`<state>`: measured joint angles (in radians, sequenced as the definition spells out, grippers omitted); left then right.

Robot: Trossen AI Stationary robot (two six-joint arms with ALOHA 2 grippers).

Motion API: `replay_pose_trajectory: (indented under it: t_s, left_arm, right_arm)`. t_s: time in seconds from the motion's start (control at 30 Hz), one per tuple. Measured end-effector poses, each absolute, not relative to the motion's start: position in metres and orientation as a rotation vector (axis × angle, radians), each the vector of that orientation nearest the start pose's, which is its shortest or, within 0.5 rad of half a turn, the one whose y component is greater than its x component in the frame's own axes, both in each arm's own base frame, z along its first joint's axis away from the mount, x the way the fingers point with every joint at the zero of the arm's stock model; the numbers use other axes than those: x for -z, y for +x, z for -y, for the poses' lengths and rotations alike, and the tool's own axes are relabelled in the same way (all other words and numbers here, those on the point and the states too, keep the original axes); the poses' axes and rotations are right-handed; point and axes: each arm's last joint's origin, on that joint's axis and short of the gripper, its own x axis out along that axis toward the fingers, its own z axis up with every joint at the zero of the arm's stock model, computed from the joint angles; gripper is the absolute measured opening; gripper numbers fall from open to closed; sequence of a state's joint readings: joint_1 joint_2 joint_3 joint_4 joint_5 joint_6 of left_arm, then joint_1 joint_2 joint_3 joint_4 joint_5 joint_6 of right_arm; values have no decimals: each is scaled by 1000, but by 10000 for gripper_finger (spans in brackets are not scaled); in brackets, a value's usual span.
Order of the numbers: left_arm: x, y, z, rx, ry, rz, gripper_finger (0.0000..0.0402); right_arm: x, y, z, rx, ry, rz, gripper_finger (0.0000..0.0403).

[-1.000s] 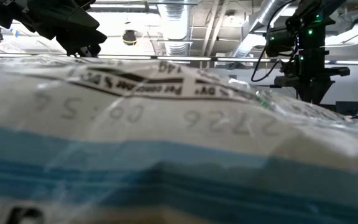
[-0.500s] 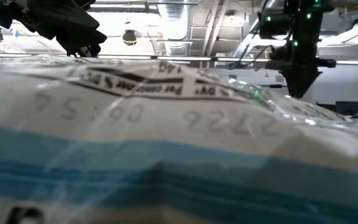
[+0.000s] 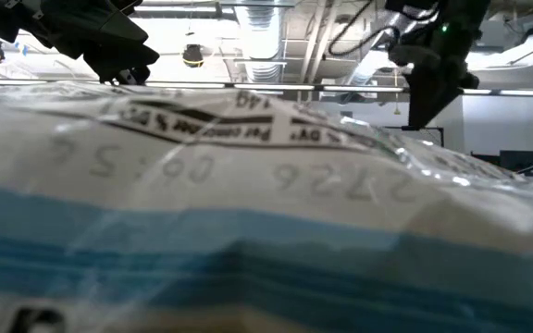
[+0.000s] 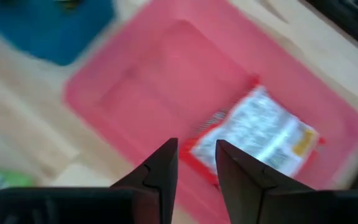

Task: Pick & Place Food Item
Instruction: Put the green noodle pack into the pink bin

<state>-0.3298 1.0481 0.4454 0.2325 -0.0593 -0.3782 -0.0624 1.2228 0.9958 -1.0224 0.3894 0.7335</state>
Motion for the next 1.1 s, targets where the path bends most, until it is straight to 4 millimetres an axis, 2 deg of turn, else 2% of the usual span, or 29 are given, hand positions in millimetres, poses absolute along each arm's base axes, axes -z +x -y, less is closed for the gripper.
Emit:
replay_pose_trajectory:
  t_s: [0.23, 0.5, 0.7, 1.1]
  left_arm:
    - [-208, 203, 68, 195, -300, -410, 95]
    - [-208, 203, 68, 195, -300, -410, 95]
    - [-208, 203, 68, 195, -300, -410, 95]
    - [-208, 203, 68, 195, -300, -410, 95]
  right_arm:
    - [-269, 223, -5, 665, 392, -935, 102]
    - [-268, 232, -26, 475, 387, -882, 102]
    - [-247, 236, -33, 313, 436, -880, 102]
    - [-197, 229, -26, 255, 540, -872, 102]
